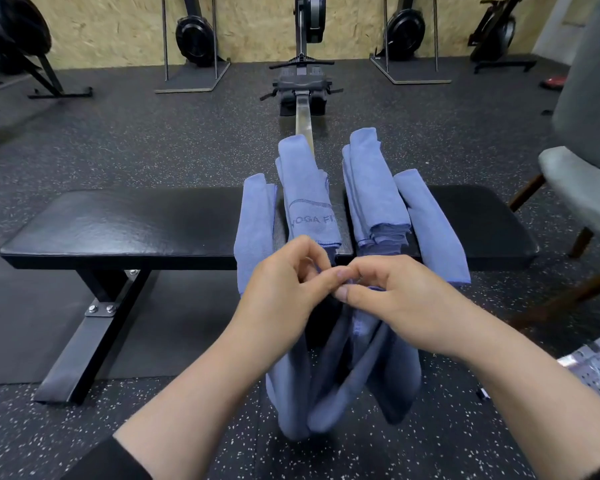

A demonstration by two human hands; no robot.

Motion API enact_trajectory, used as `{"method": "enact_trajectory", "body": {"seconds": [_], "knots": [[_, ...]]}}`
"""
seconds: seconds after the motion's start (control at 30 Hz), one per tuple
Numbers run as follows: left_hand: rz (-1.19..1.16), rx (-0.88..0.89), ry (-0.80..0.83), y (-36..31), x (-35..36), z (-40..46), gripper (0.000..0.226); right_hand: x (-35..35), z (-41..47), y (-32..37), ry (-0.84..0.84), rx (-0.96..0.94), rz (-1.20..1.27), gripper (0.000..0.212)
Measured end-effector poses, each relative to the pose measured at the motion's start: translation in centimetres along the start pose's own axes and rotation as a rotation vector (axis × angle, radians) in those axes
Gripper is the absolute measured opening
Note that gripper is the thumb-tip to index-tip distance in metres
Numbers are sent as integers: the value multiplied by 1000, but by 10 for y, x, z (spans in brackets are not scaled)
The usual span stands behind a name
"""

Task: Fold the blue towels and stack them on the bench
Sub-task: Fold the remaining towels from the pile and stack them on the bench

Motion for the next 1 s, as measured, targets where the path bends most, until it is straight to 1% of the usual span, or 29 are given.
{"method": "enact_trajectory", "body": {"seconds": [0.07, 0.1, 0.13, 0.2, 0.27, 0.3, 0.37, 0.43, 0.47, 0.53, 0.6, 0.63, 0.7, 0.73, 0.77, 0.8, 0.87, 0.93, 1.0], "knots": [[-37, -19, 35, 3, -4, 1, 18, -1, 2, 1, -94, -24, 30, 19], [-20, -40, 67, 6, -6, 2, 18, -3, 2, 1, -161, -44, 71, 20], [23, -72, 111, 10, -8, 2, 20, -6, 2, 1, -243, -57, 131, 18], [147, -170, 224, 23, -10, 0, 30, -13, 0, 1, -403, -49, 231, 19], [262, -262, 291, 33, -13, -3, 38, -20, -3, -3, -497, -22, 289, 20], [304, -283, 283, 35, -15, -5, 40, -22, -4, -4, -527, -6, 319, 21], [326, -263, 177, 34, -20, -7, 43, -24, -7, -8, -549, 42, 358, 23], [251, -203, 23, 29, -25, -7, 46, -25, -8, -11, -511, 100, 320, 25], [210, -170, -20, 25, -27, -7, 45, -24, -8, -12, -473, 126, 269, 25], [184, -111, -34, 19, -26, -7, 39, -21, -7, -14, -372, 175, 130, 22], [223, -81, -13, 16, -22, -8, 33, -14, -3, -12, -270, 196, 7, 11], [250, -73, 11, 15, -20, -8, 31, -10, -2, -11, -216, 184, -19, 15], [298, -64, 85, 14, -14, -9, 28, 0, 0, -6, -108, 116, -31, 40], [315, -61, 116, 13, -12, -10, 28, 4, 0, -2, -69, 86, -44, 49], [328, -56, 132, 13, -11, -10, 29, 7, 0, 1, -36, 59, -51, 53], [339, -48, 135, 12, -10, -10, 30, 10, -1, 4, -11, 33, -51, 50], [337, -23, 120, 11, -9, -9, 32, 14, -1, 7, 16, -10, -51, 30], [296, 0, 113, 10, -11, -7, 31, 16, 0, 8, -1, -27, -68, 12], [260, 6, 123, 11, -16, -7, 28, 16, 2, 9, -30, -32, -77, 10]]}}
Point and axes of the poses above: each hand's wrist, its own z-axis towards the middle knuckle, its own x-axis out of the palm, y = z × x, the point moved 2 cm from there along z, towards the middle knuckle, and after that the axes turned 10 degrees about y, right-handed, at the moved point
